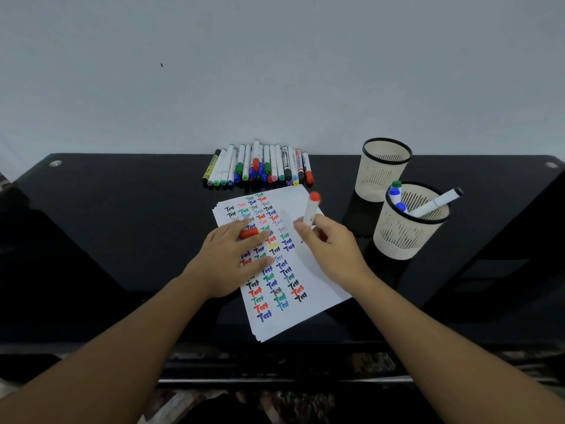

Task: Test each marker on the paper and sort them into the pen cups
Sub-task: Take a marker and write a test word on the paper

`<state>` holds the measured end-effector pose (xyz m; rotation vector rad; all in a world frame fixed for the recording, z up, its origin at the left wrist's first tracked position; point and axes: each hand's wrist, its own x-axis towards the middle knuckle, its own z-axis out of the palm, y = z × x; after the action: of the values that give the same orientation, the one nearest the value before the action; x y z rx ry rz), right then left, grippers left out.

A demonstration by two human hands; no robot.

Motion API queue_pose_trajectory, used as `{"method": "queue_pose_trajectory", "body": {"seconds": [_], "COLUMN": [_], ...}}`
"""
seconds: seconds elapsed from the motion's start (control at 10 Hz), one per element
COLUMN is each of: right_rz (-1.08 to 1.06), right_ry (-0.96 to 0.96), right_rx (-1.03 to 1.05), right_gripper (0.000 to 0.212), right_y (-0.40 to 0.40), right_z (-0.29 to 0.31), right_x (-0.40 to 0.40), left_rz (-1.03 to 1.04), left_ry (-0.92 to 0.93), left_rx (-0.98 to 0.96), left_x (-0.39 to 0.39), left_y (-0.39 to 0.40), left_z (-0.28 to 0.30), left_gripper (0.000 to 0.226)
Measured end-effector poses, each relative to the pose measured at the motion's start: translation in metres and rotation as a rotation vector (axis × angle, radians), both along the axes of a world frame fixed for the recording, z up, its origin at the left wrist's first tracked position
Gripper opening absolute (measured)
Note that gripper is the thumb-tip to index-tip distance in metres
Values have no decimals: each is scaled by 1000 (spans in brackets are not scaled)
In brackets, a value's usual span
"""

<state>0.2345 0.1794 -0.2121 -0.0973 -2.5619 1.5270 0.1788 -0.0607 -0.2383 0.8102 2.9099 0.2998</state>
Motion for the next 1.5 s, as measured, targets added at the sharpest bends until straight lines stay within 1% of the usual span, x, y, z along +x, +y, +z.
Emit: {"method": "queue_pose_trajectory", "body": {"seconds": [0.1,0.2,0.3,0.4,0.5,0.8,1.0,1.1,1.3,1.5], "right_rz": [-4,29,30,13,37,63,73,77,71,34], "right_ry": [-16,-3,-30,-87,-81,-102,-106,-112,-154,-149], "right_rx": [-71,-74,-43,-71,-30,28,54,64,126,140], "right_gripper": [14,8,16,18,11,9,8,11,25,27], "right_y": [0,2,2,3,2,2,0,1,-1,-1], "right_z": [-2,-4,-6,-10,-13,-13,-9,-10,-12,-10], "right_x": [6,12,17,21,20,20,22,22,19,21], "left_rz": [9,14,21,25,31,31,31,35,37,34], "left_ry": [3,17,16,11,9,8,9,9,16,26], "left_rx": [7,16,26,28,32,31,33,36,43,46], "left_x": [1,0,0,0,1,1,1,1,0,1], "left_y": [0,0,-1,-1,0,1,1,1,1,0], "left_z": [-1,-2,-2,-1,-1,-1,-1,-1,-3,-4], "left_gripper": [73,76,79,79,79,77,82,82,83,81]}}
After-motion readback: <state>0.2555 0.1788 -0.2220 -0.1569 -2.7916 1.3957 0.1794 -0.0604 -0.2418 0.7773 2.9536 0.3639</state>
